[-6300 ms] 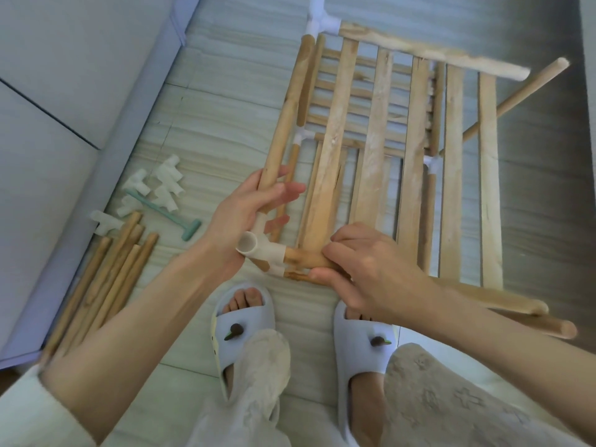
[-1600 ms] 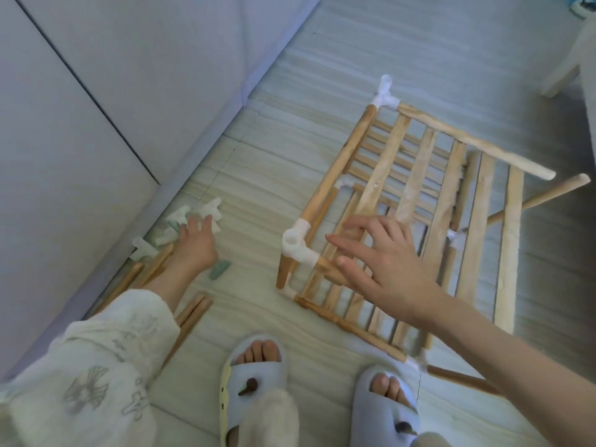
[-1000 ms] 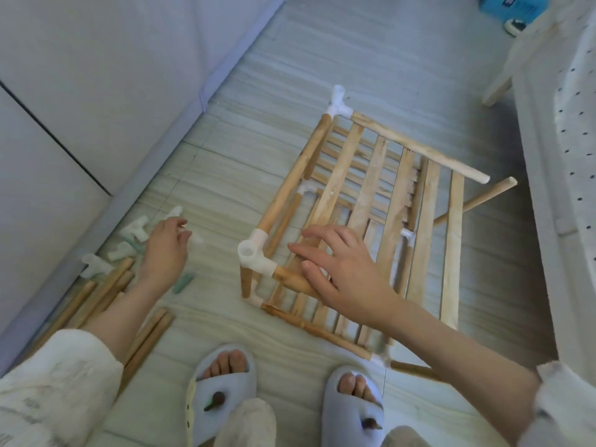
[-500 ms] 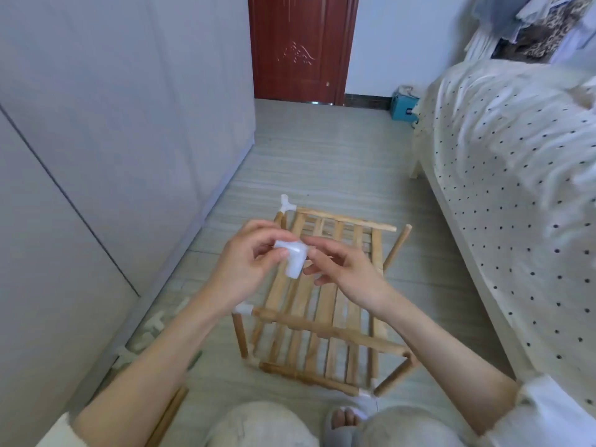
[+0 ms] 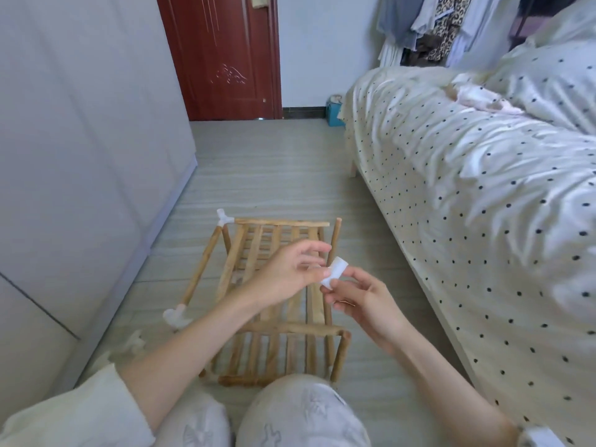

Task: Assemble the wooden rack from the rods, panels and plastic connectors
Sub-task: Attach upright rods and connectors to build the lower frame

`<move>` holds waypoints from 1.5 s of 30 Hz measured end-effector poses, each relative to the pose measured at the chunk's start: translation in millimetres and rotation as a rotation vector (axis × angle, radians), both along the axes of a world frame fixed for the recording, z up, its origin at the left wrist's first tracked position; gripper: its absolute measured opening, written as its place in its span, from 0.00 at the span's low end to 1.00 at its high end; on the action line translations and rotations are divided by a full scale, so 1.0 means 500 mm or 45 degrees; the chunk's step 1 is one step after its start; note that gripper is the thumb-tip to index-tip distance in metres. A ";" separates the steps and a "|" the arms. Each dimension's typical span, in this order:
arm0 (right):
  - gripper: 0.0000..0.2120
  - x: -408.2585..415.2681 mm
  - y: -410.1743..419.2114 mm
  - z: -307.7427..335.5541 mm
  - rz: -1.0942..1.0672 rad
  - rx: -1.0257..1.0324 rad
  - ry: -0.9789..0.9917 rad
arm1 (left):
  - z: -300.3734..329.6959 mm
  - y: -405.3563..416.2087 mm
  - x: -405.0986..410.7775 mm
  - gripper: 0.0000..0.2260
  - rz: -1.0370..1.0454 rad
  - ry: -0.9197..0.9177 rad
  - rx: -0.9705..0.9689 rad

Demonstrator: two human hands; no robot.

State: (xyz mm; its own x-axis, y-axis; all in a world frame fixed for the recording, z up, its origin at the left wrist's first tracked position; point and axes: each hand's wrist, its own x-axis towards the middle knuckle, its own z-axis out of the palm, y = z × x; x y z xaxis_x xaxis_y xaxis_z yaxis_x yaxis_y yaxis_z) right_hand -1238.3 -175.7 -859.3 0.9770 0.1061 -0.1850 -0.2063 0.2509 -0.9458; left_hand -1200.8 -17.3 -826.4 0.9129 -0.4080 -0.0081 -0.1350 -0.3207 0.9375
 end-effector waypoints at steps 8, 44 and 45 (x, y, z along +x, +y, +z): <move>0.09 -0.004 -0.025 -0.047 0.006 -0.312 0.022 | -0.037 -0.015 -0.010 0.10 -0.002 -0.283 0.461; 0.11 0.001 -0.063 -0.181 0.215 -1.440 -0.212 | -0.218 0.053 0.033 0.18 -0.562 -0.227 1.419; 0.10 -0.001 -0.060 -0.180 0.224 -1.467 -0.219 | -0.219 0.052 0.032 0.19 -0.588 -0.236 1.432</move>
